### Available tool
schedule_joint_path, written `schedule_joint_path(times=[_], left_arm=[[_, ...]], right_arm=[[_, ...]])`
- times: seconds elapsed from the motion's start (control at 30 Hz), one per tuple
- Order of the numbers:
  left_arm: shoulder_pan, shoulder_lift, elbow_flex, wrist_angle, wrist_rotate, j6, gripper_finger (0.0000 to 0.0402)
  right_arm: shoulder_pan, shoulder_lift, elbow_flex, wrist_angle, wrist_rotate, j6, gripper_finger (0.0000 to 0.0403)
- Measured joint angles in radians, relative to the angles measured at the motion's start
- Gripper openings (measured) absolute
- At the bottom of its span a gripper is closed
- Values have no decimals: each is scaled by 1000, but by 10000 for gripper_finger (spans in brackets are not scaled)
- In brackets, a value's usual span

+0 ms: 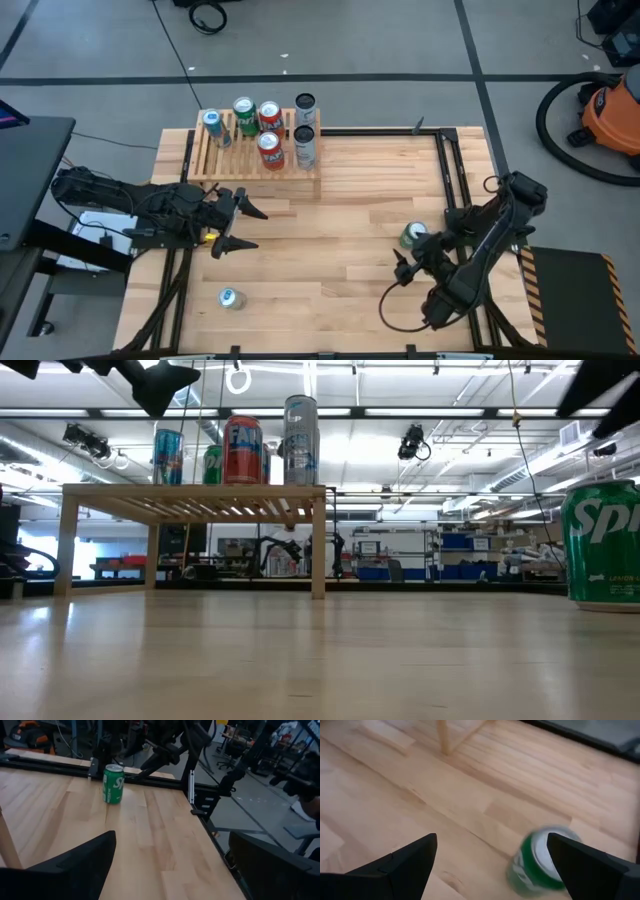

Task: Place canned beverage on shelf
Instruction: Put the green soda can on the shelf

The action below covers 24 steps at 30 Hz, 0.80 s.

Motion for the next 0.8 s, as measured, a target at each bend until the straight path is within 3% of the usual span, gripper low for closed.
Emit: schedule_joint_path(times=[0.2, 0.43, 0.8], left_arm=[[0, 0, 0, 0, 0, -14, 394], [0, 0, 0, 0, 2, -7, 394], [0, 0, 0, 0, 2, -33, 394]], right_arm=[[57, 1, -92, -1, -64, 156, 387], [103, 1, -134, 0, -108, 147, 389], [73, 1, -146, 4, -133, 123, 389]])
